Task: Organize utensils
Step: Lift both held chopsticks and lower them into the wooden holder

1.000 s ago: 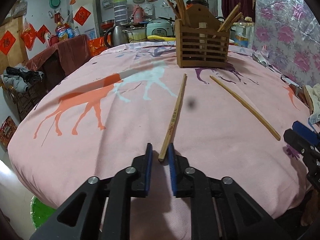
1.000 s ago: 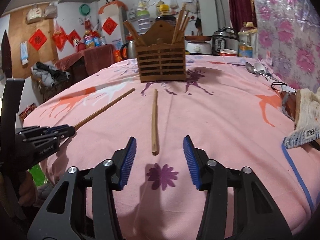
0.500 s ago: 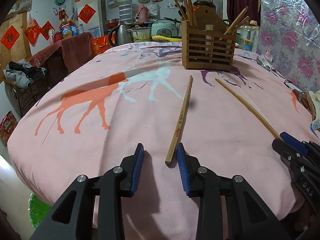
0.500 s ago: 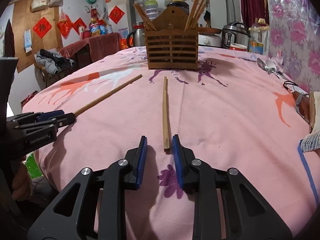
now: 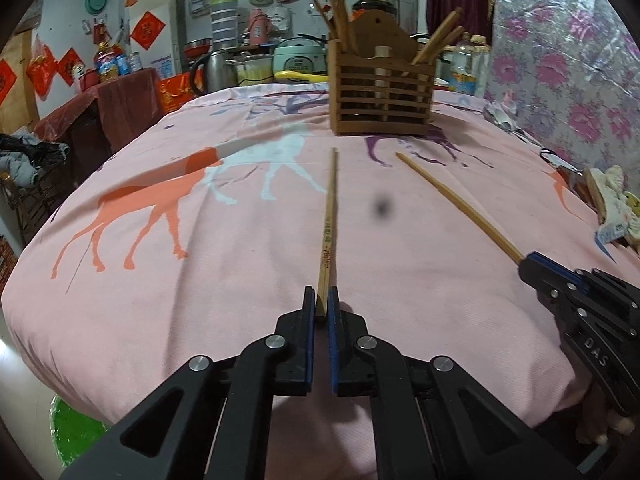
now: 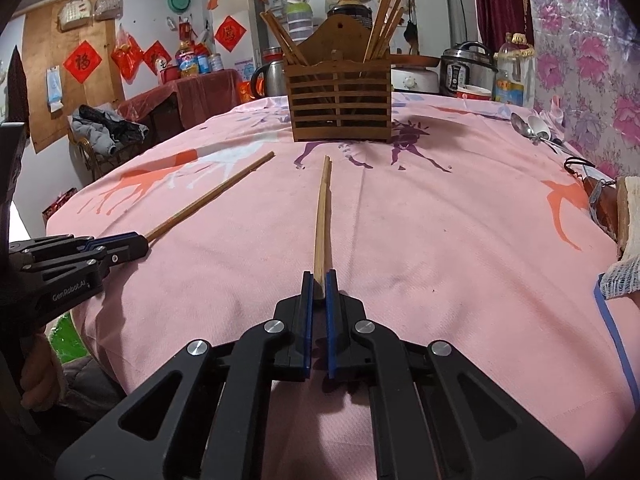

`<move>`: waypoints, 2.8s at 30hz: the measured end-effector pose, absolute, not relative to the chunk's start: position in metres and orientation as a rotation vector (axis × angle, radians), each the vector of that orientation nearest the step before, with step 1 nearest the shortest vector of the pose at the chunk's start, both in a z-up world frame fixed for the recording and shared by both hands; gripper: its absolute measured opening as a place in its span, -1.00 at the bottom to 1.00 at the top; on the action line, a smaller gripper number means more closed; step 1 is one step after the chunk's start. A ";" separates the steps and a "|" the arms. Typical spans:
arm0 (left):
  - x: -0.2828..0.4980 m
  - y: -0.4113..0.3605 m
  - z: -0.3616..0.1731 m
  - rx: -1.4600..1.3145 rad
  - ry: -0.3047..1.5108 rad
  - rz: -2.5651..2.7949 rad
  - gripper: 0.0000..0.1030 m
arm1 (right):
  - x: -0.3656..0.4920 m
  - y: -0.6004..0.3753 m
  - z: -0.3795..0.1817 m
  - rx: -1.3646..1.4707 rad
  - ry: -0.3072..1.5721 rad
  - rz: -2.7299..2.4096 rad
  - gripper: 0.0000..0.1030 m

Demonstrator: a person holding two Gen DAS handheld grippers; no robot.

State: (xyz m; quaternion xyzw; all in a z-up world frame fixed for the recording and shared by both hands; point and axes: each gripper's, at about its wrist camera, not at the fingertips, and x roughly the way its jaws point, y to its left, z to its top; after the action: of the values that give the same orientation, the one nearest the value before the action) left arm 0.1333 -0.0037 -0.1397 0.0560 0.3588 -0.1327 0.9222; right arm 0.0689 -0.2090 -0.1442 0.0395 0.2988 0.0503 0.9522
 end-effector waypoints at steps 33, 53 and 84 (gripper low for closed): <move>0.082 0.030 -0.011 -0.071 0.541 -0.281 -0.89 | -0.001 -0.235 -0.034 0.170 0.272 0.126 -0.88; 0.171 -0.016 0.056 -0.034 0.551 -0.392 -0.89 | 0.067 -0.268 0.013 0.254 0.275 0.117 -0.88; 0.337 -0.083 0.157 -0.032 0.389 -0.399 -0.89 | 0.230 -0.263 0.130 0.141 0.038 0.108 -0.88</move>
State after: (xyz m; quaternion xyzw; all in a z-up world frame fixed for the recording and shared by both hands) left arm 0.3369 -0.0834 0.1574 -0.0160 0.1921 -0.1970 0.9613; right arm 0.2296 -0.2634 0.1301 0.0702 0.0189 0.0537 0.9959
